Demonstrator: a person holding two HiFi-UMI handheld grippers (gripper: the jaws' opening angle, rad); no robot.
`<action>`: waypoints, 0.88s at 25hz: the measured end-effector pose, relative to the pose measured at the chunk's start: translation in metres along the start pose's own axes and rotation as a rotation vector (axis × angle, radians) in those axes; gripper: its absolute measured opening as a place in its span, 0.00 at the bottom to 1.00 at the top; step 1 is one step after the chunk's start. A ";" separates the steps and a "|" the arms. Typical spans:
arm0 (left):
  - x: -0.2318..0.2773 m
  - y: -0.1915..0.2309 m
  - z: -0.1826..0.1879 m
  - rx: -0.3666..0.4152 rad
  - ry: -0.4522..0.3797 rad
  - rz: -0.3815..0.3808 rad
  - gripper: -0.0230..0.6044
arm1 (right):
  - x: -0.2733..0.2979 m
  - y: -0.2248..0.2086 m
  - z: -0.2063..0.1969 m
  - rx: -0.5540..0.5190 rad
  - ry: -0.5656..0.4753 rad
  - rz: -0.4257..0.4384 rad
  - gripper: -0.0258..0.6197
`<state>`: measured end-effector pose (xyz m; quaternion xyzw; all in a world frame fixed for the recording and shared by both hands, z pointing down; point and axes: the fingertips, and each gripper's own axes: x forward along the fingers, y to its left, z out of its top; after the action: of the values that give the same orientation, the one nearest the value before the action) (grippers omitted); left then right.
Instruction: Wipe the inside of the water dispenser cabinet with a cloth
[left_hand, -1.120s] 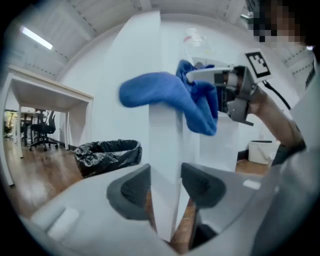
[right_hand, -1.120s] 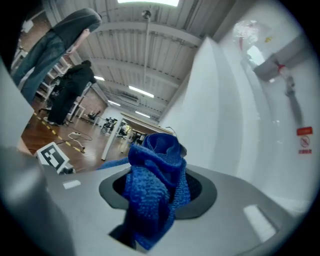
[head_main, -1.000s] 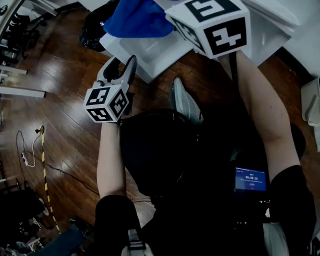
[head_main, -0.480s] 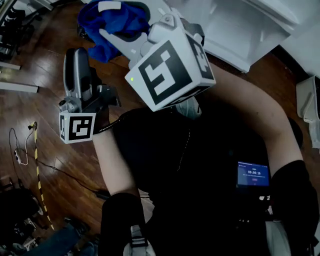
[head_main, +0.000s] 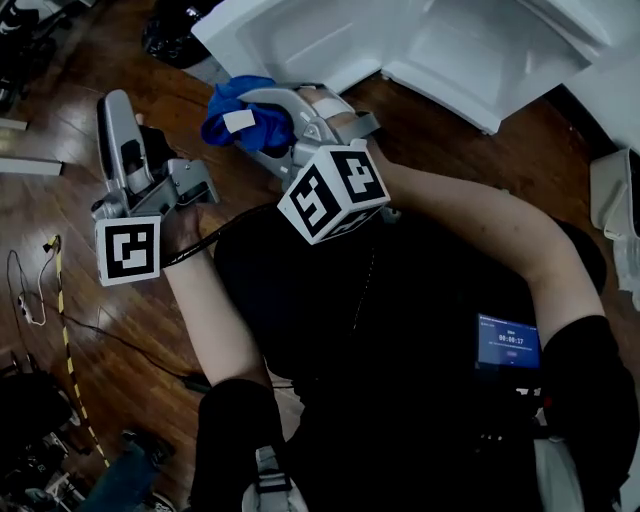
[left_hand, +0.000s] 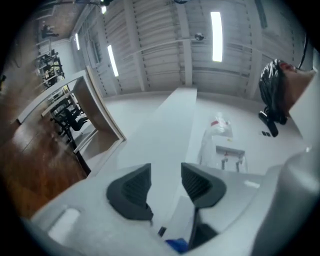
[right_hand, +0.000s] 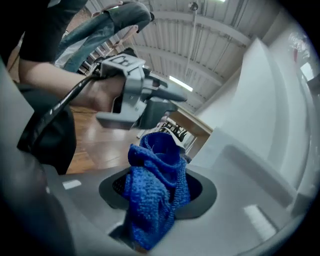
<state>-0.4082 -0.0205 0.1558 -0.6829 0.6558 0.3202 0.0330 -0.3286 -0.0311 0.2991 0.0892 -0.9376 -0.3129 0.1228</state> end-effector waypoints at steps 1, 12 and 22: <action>0.006 0.000 -0.006 0.012 0.044 0.005 0.34 | 0.007 0.010 -0.015 0.010 0.037 0.030 0.32; 0.057 -0.052 -0.074 0.171 0.447 -0.182 0.53 | 0.039 0.079 -0.118 0.097 0.357 0.327 0.32; 0.076 -0.052 -0.102 0.176 0.526 -0.182 0.44 | 0.043 0.088 -0.137 -0.188 0.522 0.446 0.32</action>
<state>-0.3248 -0.1275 0.1806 -0.7930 0.6031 0.0698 -0.0503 -0.3385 -0.0496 0.4667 -0.0522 -0.8381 -0.3300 0.4313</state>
